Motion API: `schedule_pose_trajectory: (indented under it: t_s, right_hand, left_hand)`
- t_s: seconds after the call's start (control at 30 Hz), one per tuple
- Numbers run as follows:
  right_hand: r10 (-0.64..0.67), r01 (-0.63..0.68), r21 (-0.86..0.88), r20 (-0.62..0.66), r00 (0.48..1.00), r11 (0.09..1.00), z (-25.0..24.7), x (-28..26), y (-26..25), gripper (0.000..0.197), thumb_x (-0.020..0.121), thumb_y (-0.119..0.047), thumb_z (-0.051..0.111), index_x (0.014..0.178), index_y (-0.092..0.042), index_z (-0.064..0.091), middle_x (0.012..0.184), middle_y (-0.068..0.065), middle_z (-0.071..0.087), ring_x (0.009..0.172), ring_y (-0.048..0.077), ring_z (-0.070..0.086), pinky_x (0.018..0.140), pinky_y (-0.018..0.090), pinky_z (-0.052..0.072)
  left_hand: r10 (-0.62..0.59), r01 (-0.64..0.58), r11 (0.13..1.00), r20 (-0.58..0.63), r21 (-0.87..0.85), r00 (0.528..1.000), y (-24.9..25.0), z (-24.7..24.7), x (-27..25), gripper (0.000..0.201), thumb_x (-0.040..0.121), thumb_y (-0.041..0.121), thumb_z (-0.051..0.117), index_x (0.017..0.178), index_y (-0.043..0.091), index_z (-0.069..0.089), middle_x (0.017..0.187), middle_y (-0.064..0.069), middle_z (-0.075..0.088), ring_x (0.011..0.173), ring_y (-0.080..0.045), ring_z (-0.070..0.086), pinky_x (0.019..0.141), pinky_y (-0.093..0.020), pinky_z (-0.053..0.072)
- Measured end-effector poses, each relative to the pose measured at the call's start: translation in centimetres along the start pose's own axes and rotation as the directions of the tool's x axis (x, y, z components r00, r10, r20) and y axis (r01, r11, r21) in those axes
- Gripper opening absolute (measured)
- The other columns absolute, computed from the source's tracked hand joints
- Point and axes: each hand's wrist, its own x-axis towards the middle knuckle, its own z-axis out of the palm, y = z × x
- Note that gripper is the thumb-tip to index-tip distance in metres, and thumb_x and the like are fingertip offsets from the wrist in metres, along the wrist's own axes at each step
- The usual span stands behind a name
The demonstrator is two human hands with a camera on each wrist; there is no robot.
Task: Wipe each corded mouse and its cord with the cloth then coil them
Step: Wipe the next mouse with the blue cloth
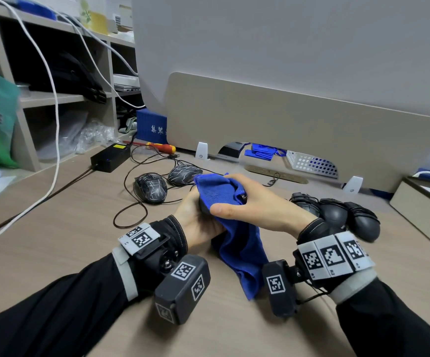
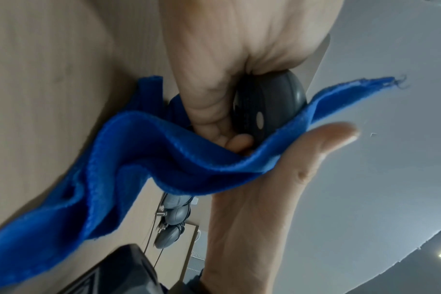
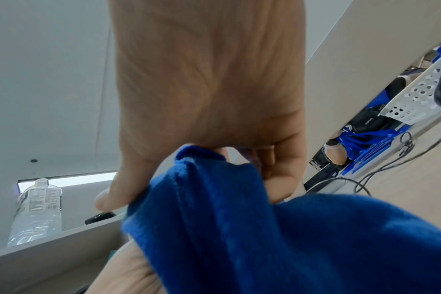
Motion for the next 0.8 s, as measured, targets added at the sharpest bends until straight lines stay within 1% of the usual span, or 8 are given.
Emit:
schedule_pose_trajectory:
  t_s: [0.1,0.17,0.3,0.43,0.57,0.63,0.7,0.8]
  right_hand:
    - [-0.056,0.056,-0.025,0.003,0.998,0.998,-0.5,-0.2,0.1,0.062,0.077,-0.051,0.079,0.133,-0.039,0.054,0.119,-0.016,0.065,0.112,0.003,0.062,0.101,0.033,0.049]
    - [-0.075,0.074,-0.038,-0.017,0.997,0.997,-0.5,-0.1,0.2,0.059,0.080,-0.046,0.079,0.134,-0.038,0.054,0.119,-0.017,0.065,0.112,0.002,0.061,0.100,0.030,0.049]
    - [-0.004,0.000,-0.061,-0.069,0.998,0.998,0.3,0.2,-0.3,0.056,0.075,-0.056,0.078,0.121,-0.033,0.057,0.108,-0.016,0.065,0.099,0.001,0.062,0.083,0.024,0.049]
    - [0.029,-0.034,-0.075,-0.062,0.998,0.997,0.2,0.1,-0.5,0.055,0.074,-0.065,0.074,0.116,-0.034,0.056,0.105,-0.015,0.065,0.097,0.004,0.063,0.082,0.027,0.051]
    - [-0.006,0.008,0.069,-0.035,0.999,0.998,-0.8,-0.3,-0.4,0.028,0.087,-0.047,0.072,0.108,-0.032,0.063,0.100,-0.007,0.070,0.091,0.008,0.067,0.069,0.025,0.054]
    - [-0.006,0.029,0.193,-0.119,0.993,0.981,-1.2,-0.3,-0.2,0.018,0.094,-0.037,0.066,0.106,-0.023,0.068,0.089,0.001,0.070,0.079,0.008,0.068,0.061,0.025,0.053]
    - [-0.021,0.072,0.227,-0.220,0.975,0.971,-1.5,-0.2,0.1,0.018,0.098,-0.028,0.062,0.102,-0.012,0.070,0.074,-0.005,0.065,0.066,0.004,0.062,0.058,0.018,0.047]
    - [-0.038,0.088,0.219,-0.221,0.975,0.972,-1.5,-0.1,0.3,0.019,0.100,-0.027,0.059,0.102,-0.011,0.070,0.075,-0.009,0.067,0.068,0.004,0.063,0.062,0.016,0.047]
  left_hand:
    - [-0.088,0.088,0.996,0.013,0.003,0.996,0.7,-0.1,0.1,0.032,0.088,0.024,0.061,0.115,0.008,0.065,0.124,-0.011,0.060,0.109,-0.025,0.058,0.082,-0.033,0.054]
    - [-0.125,0.125,0.992,0.015,-0.002,0.992,0.9,-0.2,0.4,0.037,0.093,0.027,0.061,0.126,0.011,0.059,0.133,-0.008,0.054,0.119,-0.022,0.053,0.090,-0.031,0.050]
    - [-0.054,0.054,0.999,0.026,0.000,0.998,0.6,-0.6,0.5,0.034,0.091,0.024,0.054,0.121,0.009,0.058,0.123,-0.014,0.056,0.111,-0.027,0.055,0.099,-0.033,0.043]
    - [-0.015,0.015,0.999,0.002,0.046,1.000,0.4,-0.4,0.6,0.036,0.089,0.027,0.050,0.117,0.009,0.064,0.115,-0.015,0.061,0.104,-0.030,0.060,0.095,-0.038,0.045]
    - [-0.052,0.051,0.996,0.012,0.069,0.999,0.8,0.2,0.2,0.038,0.095,0.023,0.048,0.126,0.006,0.058,0.131,-0.020,0.057,0.124,-0.034,0.054,0.112,-0.041,0.038]
    - [-0.054,0.053,0.997,0.016,0.061,0.998,0.9,0.5,0.0,0.033,0.095,0.023,0.045,0.116,0.004,0.061,0.110,-0.017,0.065,0.094,-0.029,0.066,0.090,-0.033,0.053]
    - [-0.078,0.077,0.995,0.030,0.058,0.996,0.7,0.6,0.1,0.029,0.095,0.026,0.041,0.100,0.006,0.061,0.084,-0.012,0.060,0.061,-0.022,0.060,0.059,-0.026,0.049]
    - [-0.077,0.075,0.995,0.018,0.072,0.997,0.5,1.0,-0.3,0.032,0.095,0.029,0.042,0.087,0.006,0.062,0.075,-0.010,0.055,0.052,-0.019,0.053,0.052,-0.025,0.042]
